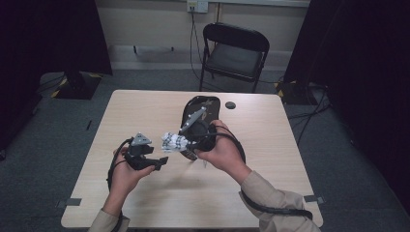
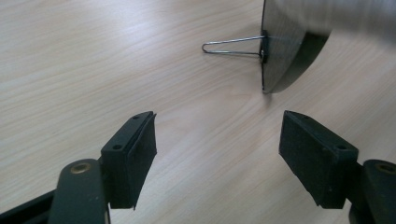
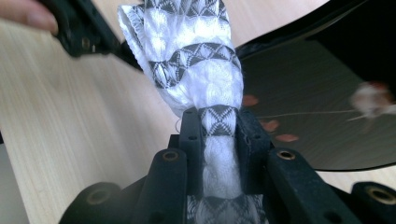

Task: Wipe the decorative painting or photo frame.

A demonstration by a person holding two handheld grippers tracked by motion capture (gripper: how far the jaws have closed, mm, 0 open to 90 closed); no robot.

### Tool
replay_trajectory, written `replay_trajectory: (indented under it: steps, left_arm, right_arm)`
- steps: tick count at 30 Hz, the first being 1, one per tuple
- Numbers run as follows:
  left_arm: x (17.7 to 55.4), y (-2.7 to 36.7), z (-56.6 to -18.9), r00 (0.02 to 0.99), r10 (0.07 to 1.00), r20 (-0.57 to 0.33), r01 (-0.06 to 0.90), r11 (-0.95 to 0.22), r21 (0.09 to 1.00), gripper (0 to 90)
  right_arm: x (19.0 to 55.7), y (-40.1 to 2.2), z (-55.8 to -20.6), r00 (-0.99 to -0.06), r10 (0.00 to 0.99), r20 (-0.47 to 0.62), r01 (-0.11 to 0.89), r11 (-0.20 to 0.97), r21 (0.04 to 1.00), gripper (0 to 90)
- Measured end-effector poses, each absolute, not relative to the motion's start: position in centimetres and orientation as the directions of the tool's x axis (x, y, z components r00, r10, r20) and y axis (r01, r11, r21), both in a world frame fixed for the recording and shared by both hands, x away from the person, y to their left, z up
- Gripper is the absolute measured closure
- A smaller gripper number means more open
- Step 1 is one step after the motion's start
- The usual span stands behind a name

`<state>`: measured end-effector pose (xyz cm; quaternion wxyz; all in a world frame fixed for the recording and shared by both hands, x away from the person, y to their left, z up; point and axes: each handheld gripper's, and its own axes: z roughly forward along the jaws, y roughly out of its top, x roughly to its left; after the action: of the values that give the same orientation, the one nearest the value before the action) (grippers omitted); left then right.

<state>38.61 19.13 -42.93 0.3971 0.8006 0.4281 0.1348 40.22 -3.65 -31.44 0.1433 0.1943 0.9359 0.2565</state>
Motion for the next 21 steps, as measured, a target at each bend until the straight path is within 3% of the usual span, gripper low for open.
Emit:
replay_trajectory:
  steps: [12,21]
  left_arm:
    - [39.1,17.0,-43.0,0.644,0.755,-0.126,0.529,-0.320,0.786,34.6]
    - [40.1,14.1,-43.2,0.693,0.715,-0.089,0.473,-0.357,0.806,45.8]
  right_arm:
    - [41.3,-4.2,-28.3,-0.858,0.463,-0.224,0.280,0.786,0.551,75.6]
    - [41.5,-4.1,-27.4,-0.848,0.471,-0.243,0.280,0.788,0.548,75.6]
